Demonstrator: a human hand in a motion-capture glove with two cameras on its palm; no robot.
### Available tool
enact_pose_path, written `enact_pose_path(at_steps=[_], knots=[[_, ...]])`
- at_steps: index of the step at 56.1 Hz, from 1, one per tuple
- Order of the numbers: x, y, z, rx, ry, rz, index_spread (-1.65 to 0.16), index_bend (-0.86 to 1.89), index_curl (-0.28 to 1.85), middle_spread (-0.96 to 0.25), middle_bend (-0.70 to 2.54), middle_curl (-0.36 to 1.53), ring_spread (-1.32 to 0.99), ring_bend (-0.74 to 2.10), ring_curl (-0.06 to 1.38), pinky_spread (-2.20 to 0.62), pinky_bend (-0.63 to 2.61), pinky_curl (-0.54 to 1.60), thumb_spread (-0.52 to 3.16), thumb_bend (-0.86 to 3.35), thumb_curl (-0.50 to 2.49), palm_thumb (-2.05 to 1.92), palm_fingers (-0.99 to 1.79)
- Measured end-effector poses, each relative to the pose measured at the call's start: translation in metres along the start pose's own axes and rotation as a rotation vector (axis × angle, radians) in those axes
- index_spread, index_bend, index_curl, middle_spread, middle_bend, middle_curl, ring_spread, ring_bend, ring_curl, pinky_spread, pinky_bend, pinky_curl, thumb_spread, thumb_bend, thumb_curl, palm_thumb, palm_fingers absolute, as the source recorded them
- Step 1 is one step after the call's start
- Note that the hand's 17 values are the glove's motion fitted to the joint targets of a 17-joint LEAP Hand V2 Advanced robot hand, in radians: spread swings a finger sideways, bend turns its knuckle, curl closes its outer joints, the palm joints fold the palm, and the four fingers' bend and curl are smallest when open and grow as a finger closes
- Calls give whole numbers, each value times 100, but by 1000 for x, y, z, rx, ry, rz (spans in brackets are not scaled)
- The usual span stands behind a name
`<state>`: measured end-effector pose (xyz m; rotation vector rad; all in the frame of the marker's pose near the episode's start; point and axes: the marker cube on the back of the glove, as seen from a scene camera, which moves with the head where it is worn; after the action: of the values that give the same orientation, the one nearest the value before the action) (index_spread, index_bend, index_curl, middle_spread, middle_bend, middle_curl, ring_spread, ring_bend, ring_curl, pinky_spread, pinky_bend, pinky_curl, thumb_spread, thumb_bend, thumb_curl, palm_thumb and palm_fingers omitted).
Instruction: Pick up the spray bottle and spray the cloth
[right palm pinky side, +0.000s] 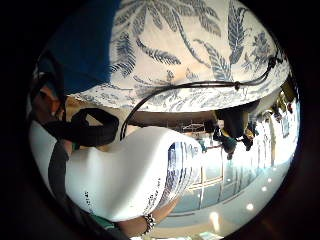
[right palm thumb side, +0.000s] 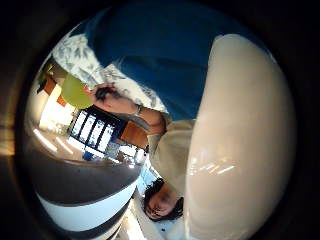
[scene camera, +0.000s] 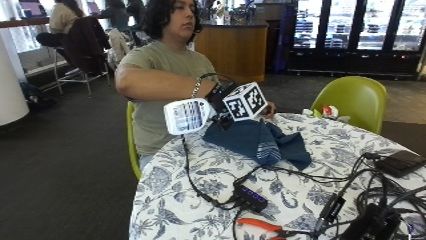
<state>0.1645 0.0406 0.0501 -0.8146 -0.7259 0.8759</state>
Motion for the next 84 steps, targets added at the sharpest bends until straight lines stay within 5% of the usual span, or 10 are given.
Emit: enact_pose_path(at_steps=[23,31,36,45,50,55,60,76,84], knots=[[-155,66,-94,869,-478,-949,-28,21,65,-16,63,59,-19,75,51,-26,53,45,54,-2,86,102,133],[-193,34,-88,893,-653,-1199,-28,23,67,-16,63,59,-19,77,51,-27,50,44,51,-2,87,101,136],[-219,-8,-101,1054,-730,-1201,-28,23,67,-16,63,60,-19,78,51,-27,50,44,50,-2,88,101,136],[-244,-51,-88,987,-749,-1224,-28,24,68,-16,64,59,-18,78,51,-27,51,44,48,-2,89,100,136],[-238,-62,-69,875,-540,-1231,-28,23,69,-17,64,59,-18,78,51,-28,51,44,48,-2,89,101,136],[-264,-67,-103,1056,-694,-1201,-28,23,69,-17,64,59,-19,78,50,-28,52,45,47,-2,90,101,136],[-270,-73,-113,1069,-692,-1204,-28,23,69,-17,64,59,-19,78,50,-28,51,45,47,-2,90,101,136],[-249,-60,-109,821,-675,-1179,-27,20,69,-15,62,58,-17,74,48,-26,49,43,60,-6,85,86,132],[-205,-72,-91,908,-269,-947,-26,13,60,-6,32,47,-10,54,44,6,38,42,86,-9,64,50,50]])
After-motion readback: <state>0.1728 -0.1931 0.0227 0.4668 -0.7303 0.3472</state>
